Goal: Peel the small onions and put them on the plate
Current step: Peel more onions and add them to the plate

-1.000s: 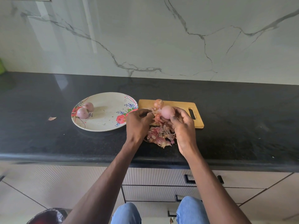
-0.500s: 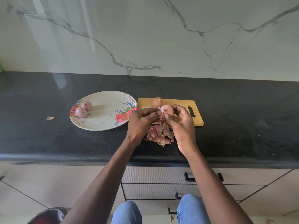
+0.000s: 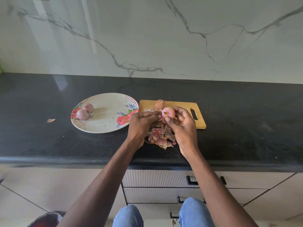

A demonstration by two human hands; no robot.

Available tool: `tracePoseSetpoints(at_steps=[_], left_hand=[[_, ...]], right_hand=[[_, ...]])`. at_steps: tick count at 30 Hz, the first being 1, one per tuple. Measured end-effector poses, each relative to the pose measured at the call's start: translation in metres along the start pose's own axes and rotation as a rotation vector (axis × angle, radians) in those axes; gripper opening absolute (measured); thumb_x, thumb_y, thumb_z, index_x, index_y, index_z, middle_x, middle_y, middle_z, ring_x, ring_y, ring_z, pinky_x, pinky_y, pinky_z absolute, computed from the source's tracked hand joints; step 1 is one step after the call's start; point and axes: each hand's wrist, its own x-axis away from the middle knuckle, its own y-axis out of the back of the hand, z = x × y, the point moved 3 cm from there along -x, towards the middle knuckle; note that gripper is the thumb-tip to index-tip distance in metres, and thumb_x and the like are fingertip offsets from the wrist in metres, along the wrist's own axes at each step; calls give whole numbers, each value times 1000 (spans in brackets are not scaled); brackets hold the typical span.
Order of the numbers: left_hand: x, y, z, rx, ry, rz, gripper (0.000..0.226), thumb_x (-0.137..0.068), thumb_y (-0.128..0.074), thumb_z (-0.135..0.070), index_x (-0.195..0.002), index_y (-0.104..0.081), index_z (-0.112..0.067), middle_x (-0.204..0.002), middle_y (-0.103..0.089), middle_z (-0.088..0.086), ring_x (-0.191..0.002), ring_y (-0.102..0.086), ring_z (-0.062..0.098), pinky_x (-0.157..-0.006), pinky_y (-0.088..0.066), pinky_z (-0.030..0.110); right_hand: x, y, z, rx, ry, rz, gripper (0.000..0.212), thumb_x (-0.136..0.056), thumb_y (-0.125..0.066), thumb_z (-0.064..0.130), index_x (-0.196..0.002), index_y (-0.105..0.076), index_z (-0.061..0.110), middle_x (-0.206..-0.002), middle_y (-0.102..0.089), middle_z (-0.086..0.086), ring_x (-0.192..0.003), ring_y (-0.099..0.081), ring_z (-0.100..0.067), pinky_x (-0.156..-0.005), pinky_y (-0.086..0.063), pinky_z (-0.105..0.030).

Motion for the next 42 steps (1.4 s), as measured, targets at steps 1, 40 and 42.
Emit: tracePoseSetpoints(at_steps=[1,40,42], left_hand=[[0,0,0,25,13,5,10,-86,-72,3,-95,-77,3,-96,-76,20,-90,-75,34,-87,-61,38],[8,-7,0,-30,-61,10,9,-91,-70,-3,-91,-79,-2,-91,-77,20,-86,-75,32,-83,-62,39],[7,-7,0,-55,-65,31,11,-91,-70,-4,-96,-79,-1,-92,-77,19,-88,-75,32,-85,-61,40]], right_hand=[[0,0,-1,-5,-5,-2,39,-85,-75,1,-120,-61,9,-118,-73,-5,-112,-68,-16,-99,-55,-37],[3,-1,3,-17,46,-32,33,-86,-76,4,-115,-63,15,-114,-74,-4,-109,-69,-14,-95,-55,-30],[3,-1,4,3,68,-35,32,-87,-75,3,-113,-63,17,-114,-74,-3,-109,-69,-12,-96,-55,-29]])
